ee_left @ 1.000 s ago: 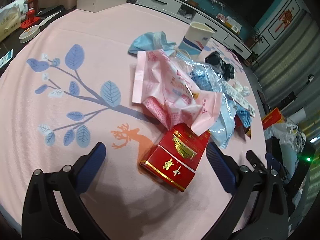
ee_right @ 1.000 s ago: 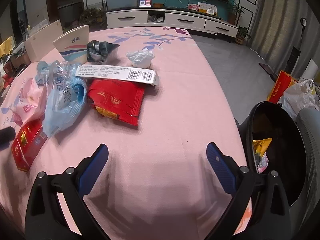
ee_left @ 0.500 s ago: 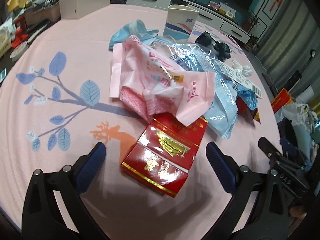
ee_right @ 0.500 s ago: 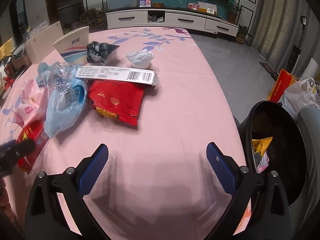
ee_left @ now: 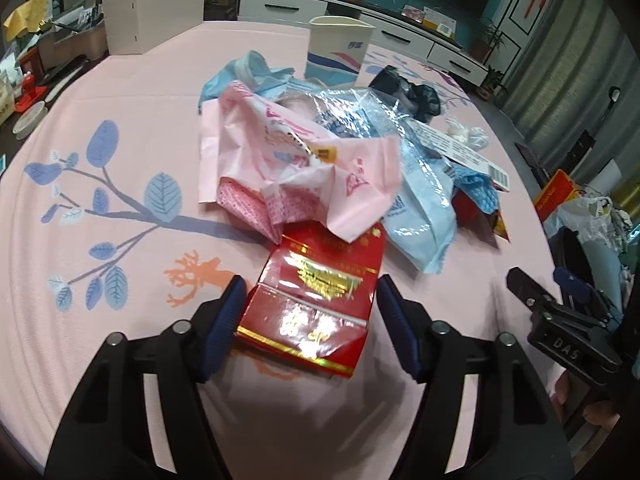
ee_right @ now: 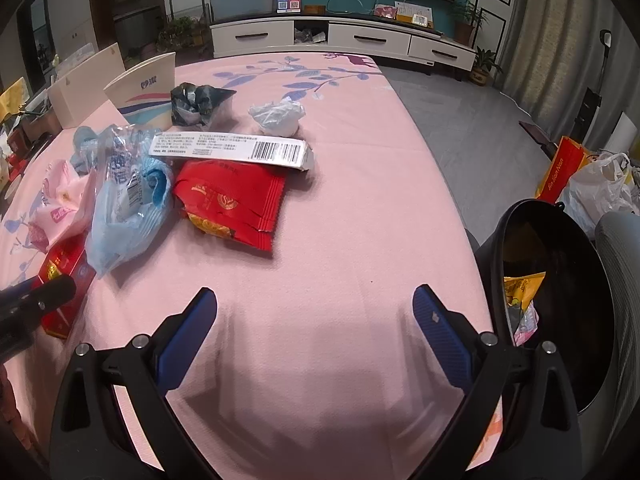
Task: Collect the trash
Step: 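Grasp the red cigarette box with left tool while right tool grasps pink tissue pack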
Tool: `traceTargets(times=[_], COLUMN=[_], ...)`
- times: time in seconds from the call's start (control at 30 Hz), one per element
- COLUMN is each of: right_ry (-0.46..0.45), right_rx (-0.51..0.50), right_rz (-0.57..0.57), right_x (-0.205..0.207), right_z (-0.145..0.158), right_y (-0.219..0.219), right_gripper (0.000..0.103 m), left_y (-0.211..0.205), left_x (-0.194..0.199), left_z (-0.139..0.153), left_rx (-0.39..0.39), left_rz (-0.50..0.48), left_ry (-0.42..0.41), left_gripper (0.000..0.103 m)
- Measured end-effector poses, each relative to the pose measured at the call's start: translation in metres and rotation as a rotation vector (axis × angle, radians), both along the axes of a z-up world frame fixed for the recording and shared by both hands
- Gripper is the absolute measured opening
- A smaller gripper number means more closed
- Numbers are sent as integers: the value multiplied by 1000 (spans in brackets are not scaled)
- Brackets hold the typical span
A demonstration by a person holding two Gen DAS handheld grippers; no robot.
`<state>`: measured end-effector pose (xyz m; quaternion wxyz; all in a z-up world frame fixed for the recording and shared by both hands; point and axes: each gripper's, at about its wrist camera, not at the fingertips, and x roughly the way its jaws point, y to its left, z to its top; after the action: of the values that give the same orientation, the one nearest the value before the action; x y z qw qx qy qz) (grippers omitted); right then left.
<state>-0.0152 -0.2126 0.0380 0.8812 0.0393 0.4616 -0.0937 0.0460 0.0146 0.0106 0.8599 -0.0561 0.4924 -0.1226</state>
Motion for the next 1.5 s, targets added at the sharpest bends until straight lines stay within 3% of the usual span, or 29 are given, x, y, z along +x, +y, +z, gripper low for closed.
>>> traceTargets(times=[0.33, 0.6, 0.83, 1.07, 1.37, 1.5], right_ry=[-13, -34, -41, -7, 153, 194], right_rx=[20, 144, 218, 341, 427, 403], right_rz=[4, 66, 160, 347, 422, 405], right_x=[-3, 5, 33, 79, 128, 133], right_z=[6, 26, 51, 61, 18, 2], right_y=[-1, 11, 47, 112, 163, 166], right_gripper=[97, 96, 96, 96, 76, 54], left_y=[19, 53, 76, 85, 97, 101], left_x=[-12, -23, -23, -22, -20, -20], left_z=[25, 52, 57, 57, 55, 55], left_rx=[-132, -202, -227, -255, -259, -267], left_rz=[10, 64, 110, 137, 170, 178], left_ry=[-29, -79, -82, -82, -79, -77], left_gripper=[62, 60, 60, 60, 60, 60])
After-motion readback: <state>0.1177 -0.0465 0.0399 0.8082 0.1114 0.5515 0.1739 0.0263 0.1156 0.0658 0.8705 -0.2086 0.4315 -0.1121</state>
